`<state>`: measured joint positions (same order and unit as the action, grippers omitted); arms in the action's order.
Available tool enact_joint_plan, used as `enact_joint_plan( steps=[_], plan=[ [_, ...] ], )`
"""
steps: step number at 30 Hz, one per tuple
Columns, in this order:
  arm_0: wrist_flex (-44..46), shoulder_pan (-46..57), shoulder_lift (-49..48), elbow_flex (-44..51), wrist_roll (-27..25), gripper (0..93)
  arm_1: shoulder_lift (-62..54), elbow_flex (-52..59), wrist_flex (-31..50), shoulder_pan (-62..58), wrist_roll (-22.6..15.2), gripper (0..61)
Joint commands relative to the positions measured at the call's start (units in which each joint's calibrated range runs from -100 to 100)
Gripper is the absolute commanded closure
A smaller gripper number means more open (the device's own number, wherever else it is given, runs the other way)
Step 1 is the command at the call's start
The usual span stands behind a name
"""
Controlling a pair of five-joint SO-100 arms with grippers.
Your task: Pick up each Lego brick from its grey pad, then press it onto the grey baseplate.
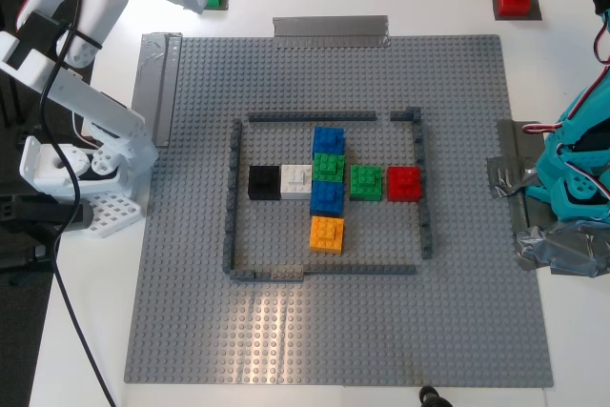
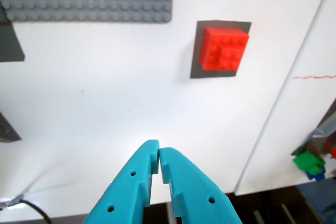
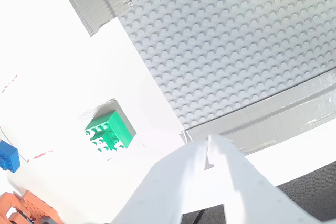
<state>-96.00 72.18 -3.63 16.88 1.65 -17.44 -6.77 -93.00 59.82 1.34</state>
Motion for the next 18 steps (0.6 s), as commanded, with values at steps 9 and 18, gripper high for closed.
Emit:
enact_joint_plan(
  steps=[9,18],
  plan=[
    [-3.2,0.7,-2.7,-2.7,-2.3,92.7,-1.7,18.7,8.2,-5.2,-4.2,61.1],
    [-3.3,0.8,-2.8,-0.7,-2.6,92.7,-1.8,16.3,8.9,-3.3,-5.2,60.9]
  ],
)
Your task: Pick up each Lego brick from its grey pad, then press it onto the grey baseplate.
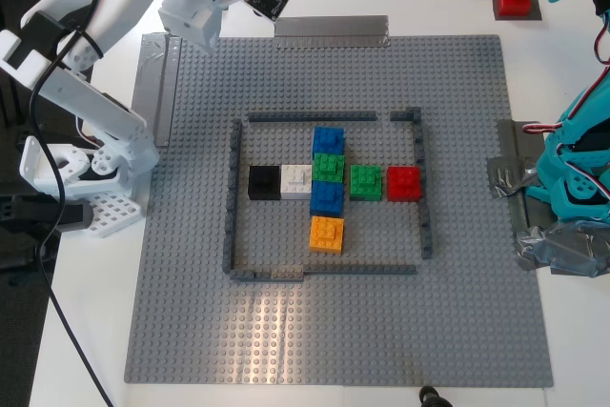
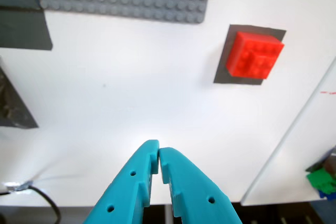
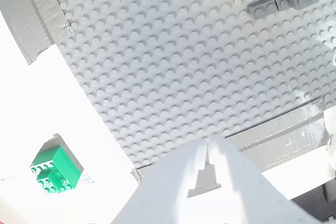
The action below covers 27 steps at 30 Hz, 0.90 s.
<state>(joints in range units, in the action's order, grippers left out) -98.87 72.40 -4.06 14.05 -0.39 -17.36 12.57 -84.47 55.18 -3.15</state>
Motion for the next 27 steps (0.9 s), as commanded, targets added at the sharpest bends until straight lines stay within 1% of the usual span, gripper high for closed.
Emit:
enact_joint_plan(
  steps=[1,4,7,11,13,16,18,21,23,27],
  plan=[
    [-0.5,0.8,-2.3,3.3,-0.7,92.7,-1.5,-4.1,0.3,2.1,-1.1,60.9],
    [-0.9,1.4,-2.3,6.0,-0.4,92.7,1.1,-9.4,-0.6,4.8,-1.9,61.0],
    [-1.0,1.8,-2.4,6.6,-0.3,92.7,5.8,-18.0,-2.3,7.6,-3.4,61.0],
    [-0.5,4.0,-2.3,6.5,-0.3,92.7,10.4,-27.5,-2.7,10.4,-4.1,60.9],
    [-0.8,4.5,-2.3,6.4,-0.2,92.7,10.8,-28.1,-1.3,11.2,-5.2,61.1],
    [-0.2,5.5,-1.6,6.5,-0.7,92.7,10.7,-28.0,-0.1,12.5,-5.9,61.2],
    [1.1,6.1,-1.4,6.5,-0.7,92.7,12.7,-31.0,-1.5,14.3,-5.7,61.2],
    [3.9,6.0,-2.2,7.3,-0.9,92.7,19.1,-40.8,-5.5,16.7,-5.3,61.2],
    [5.4,6.0,-2.1,9.4,-2.5,92.7,23.3,-47.1,-7.6,17.9,-5.5,61.2],
    [9.6,6.0,-1.4,12.2,-3.2,92.7,29.1,-52.5,-7.8,19.0,-6.6,61.2]
  ],
)
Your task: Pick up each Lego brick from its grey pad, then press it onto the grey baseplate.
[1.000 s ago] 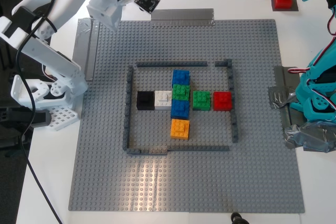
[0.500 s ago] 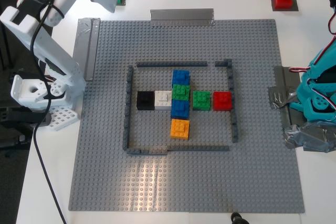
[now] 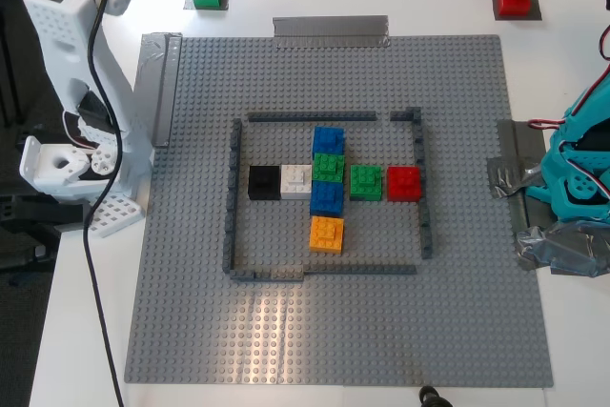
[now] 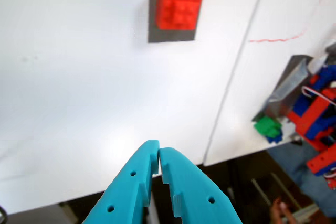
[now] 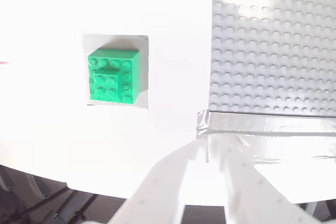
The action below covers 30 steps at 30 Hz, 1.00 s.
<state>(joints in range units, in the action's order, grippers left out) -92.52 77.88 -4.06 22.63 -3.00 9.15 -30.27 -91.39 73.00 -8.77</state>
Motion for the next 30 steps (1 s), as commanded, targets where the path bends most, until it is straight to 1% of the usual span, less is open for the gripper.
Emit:
enact_joint_plan(
  steps=[1,3,7,10,13,14,15,17,21,24,30],
  plan=[
    [4.6,0.5,-1.4,3.1,-0.5,92.7,3.6,-10.4,-0.6,1.5,-1.1,61.2],
    [7.0,0.3,-1.3,1.9,0.4,92.7,5.1,-10.7,0.5,2.3,-0.8,61.2],
    [12.5,0.0,1.7,0.1,3.9,81.2,10.5,-16.8,-0.4,4.0,0.4,61.2],
    [15.5,-0.7,7.7,1.6,5.3,81.3,14.2,-21.2,-0.2,5.0,1.8,61.2],
    [15.0,-1.4,13.2,5.6,5.3,81.3,16.2,-23.0,1.2,5.4,2.1,60.2],
    [14.6,-1.5,14.8,6.9,5.3,81.3,16.6,-23.2,1.5,5.3,2.3,53.3],
    [14.4,-1.8,16.2,7.9,5.3,81.3,16.9,-23.0,1.7,5.3,2.3,48.7],
    [13.7,-2.3,18.8,9.4,5.3,81.3,18.1,-23.4,1.9,5.2,2.2,46.6],
    [12.9,-3.8,22.0,10.7,5.3,81.3,20.5,-24.2,2.9,4.5,2.5,38.8],
    [12.5,-4.9,23.4,10.6,5.3,81.3,21.9,-25.2,3.4,4.4,3.0,35.4],
    [10.7,-6.4,25.6,10.7,5.2,81.2,24.8,-27.4,5.5,4.4,2.6,36.1]
  ],
)
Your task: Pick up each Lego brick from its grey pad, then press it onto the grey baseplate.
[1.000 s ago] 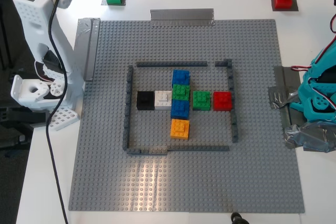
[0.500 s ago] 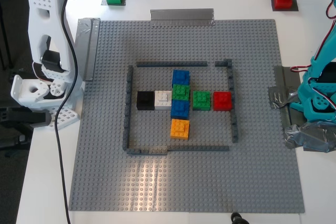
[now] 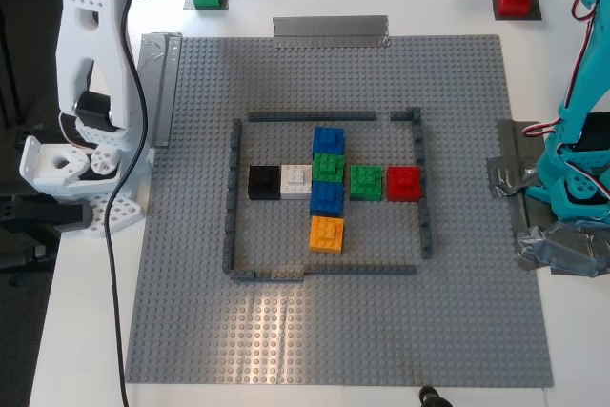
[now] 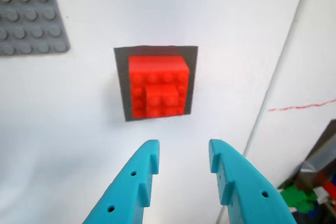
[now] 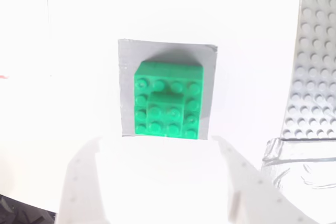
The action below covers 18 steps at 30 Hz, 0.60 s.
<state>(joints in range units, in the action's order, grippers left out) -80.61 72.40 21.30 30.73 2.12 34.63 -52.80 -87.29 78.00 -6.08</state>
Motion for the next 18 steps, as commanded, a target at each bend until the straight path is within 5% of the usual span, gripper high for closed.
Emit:
enact_joint_plan(
  steps=[1,18],
  plan=[
    [-1.2,-1.0,0.6,2.6,0.1,81.1,-0.2,-4.6,2.0,-0.6,0.1,36.1],
    [-0.6,-0.8,2.0,2.4,-1.2,78.8,2.0,0.9,6.7,-0.1,1.0,38.9]
  ],
)
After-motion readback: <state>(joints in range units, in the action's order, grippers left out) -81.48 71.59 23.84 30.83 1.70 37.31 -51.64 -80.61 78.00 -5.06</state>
